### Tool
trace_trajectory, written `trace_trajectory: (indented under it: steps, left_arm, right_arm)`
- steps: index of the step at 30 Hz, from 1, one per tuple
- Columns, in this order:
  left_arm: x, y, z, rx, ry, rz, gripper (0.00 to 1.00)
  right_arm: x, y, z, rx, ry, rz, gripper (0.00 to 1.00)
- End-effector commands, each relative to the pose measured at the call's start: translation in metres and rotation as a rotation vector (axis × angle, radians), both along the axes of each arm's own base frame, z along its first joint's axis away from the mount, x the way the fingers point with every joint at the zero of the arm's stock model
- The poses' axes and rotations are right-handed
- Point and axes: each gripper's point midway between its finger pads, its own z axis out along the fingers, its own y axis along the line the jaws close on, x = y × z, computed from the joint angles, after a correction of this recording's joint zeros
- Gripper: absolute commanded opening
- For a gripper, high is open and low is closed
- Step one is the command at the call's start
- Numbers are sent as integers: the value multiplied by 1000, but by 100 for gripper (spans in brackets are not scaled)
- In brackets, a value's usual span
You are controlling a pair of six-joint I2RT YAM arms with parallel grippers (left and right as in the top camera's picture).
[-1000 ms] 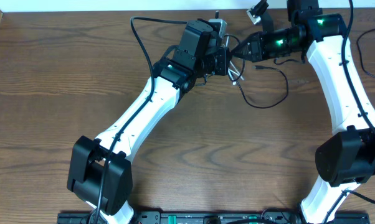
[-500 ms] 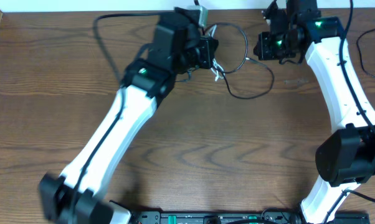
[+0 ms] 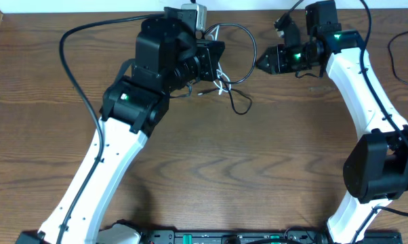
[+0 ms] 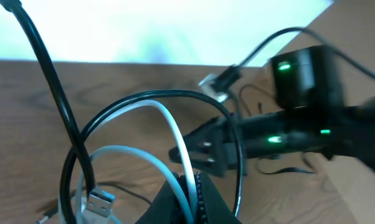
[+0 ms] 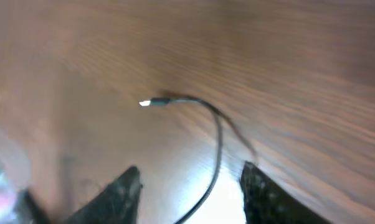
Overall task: Untangle cables
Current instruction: 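Hold the coil with both grippers and pull them apart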
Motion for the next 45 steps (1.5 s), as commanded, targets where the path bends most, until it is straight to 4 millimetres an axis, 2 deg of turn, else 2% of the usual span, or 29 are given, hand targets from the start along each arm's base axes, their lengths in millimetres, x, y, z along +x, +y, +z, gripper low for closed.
trace_trajectory:
  steps: [1, 8, 14, 18, 26, 31, 40, 42, 45]
  left_arm:
    - [12, 5, -17, 11, 48, 30, 8]
    - [28, 18, -48, -5, 169, 105, 8]
    - [36, 25, -58, -50, 240, 166, 8]
    - [36, 25, -58, -78, 264, 185, 8]
    - [35, 25, -59, -113, 301, 210, 8]
    - [29, 16, -58, -147, 331, 189, 8]
    - [19, -3, -58, -139, 333, 144, 8]
    - [19, -4, -58, -139, 333, 143, 8]
    - [16, -8, -52, -157, 326, 112, 8]
  right_arm:
    - [-13, 18, 34, 172, -53, 129, 55]
    - [-19, 14, 58, 330, -51, 169, 59]
    - [-23, 0, 84, 495, -53, 194, 62]
    - [-24, -4, 87, 515, -53, 193, 67]
    - [-30, 15, 86, 508, -50, 235, 72]
    - [-28, 28, 74, 428, -46, 227, 73]
    - [0, 40, 35, 150, -11, -8, 70]
    - [10, 29, 22, 44, -5, -115, 68]
    - [20, -4, -5, -159, 20, -339, 65]
